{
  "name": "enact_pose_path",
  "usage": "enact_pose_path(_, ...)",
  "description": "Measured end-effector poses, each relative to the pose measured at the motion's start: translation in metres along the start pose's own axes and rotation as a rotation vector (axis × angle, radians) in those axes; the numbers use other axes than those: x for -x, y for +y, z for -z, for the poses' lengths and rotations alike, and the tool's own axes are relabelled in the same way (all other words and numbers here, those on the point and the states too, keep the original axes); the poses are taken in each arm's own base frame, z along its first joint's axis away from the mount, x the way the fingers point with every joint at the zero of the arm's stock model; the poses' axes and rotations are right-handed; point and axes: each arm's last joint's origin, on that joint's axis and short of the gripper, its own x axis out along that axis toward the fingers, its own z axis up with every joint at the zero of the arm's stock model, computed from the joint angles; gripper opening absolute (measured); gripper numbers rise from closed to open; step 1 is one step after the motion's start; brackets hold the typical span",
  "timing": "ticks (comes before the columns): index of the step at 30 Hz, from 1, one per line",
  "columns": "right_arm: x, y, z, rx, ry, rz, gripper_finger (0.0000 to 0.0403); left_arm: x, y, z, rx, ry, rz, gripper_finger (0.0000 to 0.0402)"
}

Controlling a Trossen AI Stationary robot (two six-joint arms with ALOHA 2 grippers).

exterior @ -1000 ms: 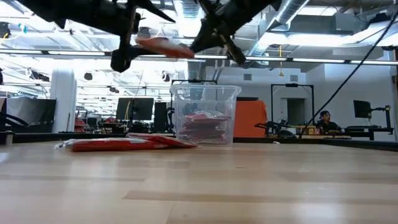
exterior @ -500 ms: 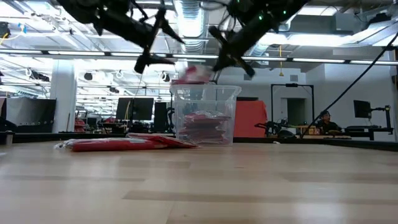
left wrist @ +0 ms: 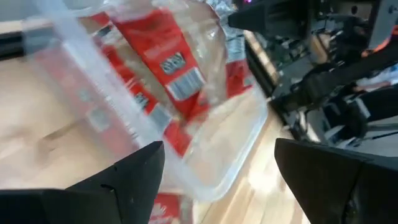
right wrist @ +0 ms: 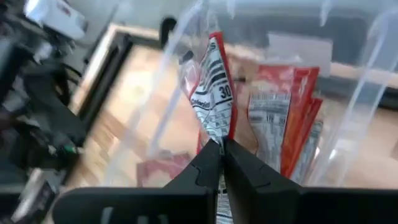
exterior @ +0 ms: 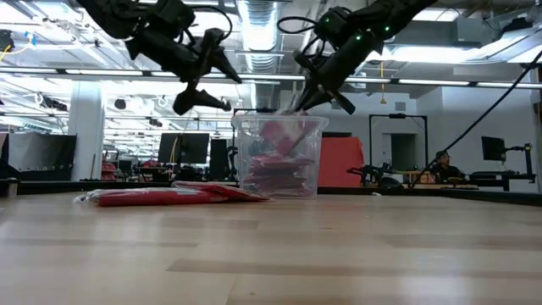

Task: Sort popcorn bags into baskets
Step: Put the red popcorn bag into the transparent bin

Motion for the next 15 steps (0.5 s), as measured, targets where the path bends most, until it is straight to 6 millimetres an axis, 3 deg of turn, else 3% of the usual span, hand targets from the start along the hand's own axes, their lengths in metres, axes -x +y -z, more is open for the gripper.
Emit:
enact_pose_path(5, -0.014, -0.004, 0.004, 0.014, 0.023, 0.013, 0.0066, 0.013, -0.001, 0.0, -0.033, 0.011, -0.036, 0.0293)
enact_pose_path(9, -0.026, -0.01, 0.007, 0.009, 0.037, 0.036, 0.0127, 0.02, -0.001, 0.005, -0.073, 0.053, -0.065, 0.0293)
enact_pose_path(15, -0.017, -0.01, -0.012, -0.019, -0.007, 0.035, 0.0219, 0.036, -0.001, 0.02, -0.141, 0.168, -0.168, 0.0293)
